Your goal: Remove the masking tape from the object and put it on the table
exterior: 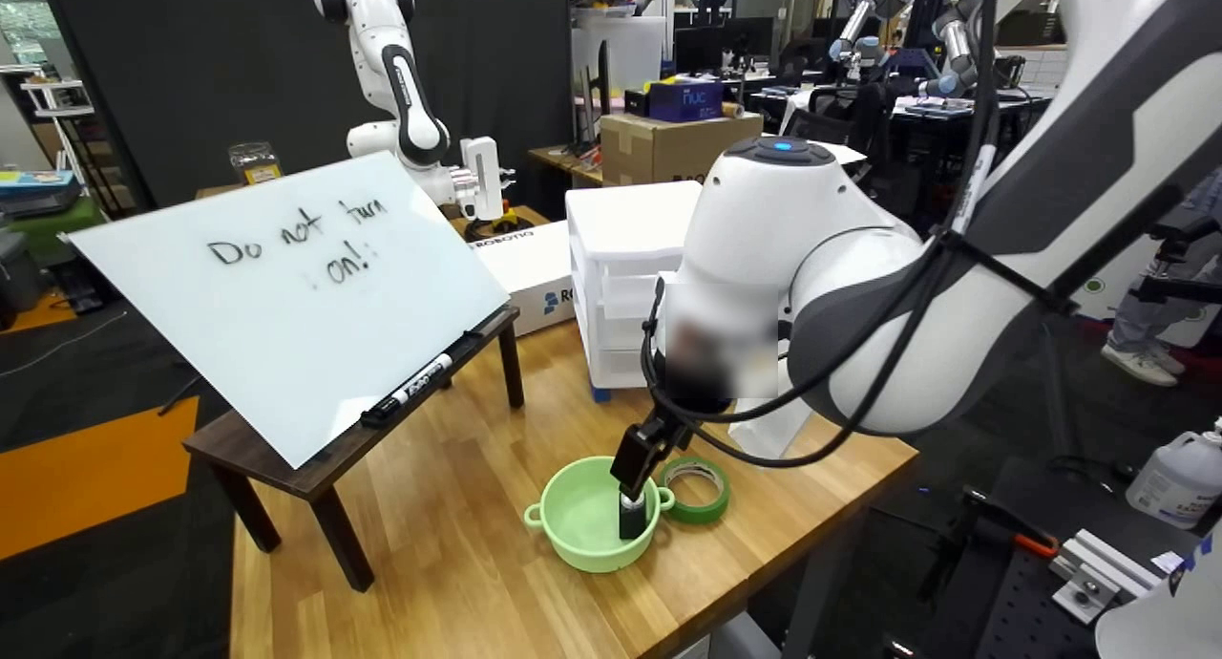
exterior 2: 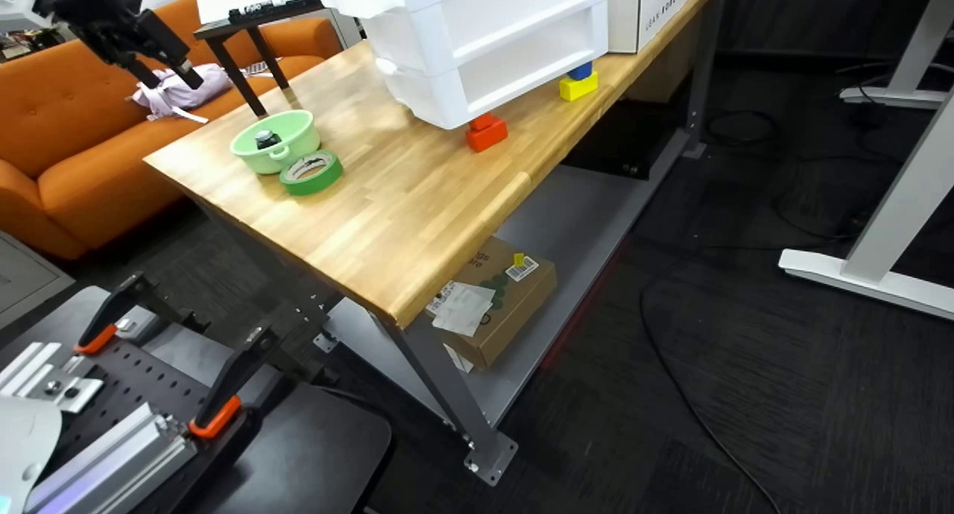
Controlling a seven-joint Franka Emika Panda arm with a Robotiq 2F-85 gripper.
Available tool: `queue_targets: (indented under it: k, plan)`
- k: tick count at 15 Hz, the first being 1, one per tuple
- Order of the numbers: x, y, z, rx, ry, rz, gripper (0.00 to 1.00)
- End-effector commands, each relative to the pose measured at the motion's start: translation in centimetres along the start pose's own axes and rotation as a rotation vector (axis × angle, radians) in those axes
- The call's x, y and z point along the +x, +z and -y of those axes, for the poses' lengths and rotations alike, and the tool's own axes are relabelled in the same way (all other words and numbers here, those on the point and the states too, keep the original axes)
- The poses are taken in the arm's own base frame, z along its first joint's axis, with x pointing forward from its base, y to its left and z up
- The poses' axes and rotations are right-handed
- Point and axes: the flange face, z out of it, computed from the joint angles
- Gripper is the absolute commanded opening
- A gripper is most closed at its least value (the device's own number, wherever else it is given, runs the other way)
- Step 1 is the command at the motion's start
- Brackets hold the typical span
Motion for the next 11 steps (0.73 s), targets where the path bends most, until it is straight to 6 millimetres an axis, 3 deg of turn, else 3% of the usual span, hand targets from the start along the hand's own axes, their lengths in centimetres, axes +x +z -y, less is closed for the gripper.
queue_targets:
  k: [1,3,11]
  plan:
    - [-0.3,-0.2,1.9,-0.026,-0.038,-0.004,1.0]
    - [-0.5,-0.1,3.0,-0.018,-0.062,-0.017,1.0]
    - [-0.8,0.0,2.6,-0.014,-0.051,-0.012,1.0]
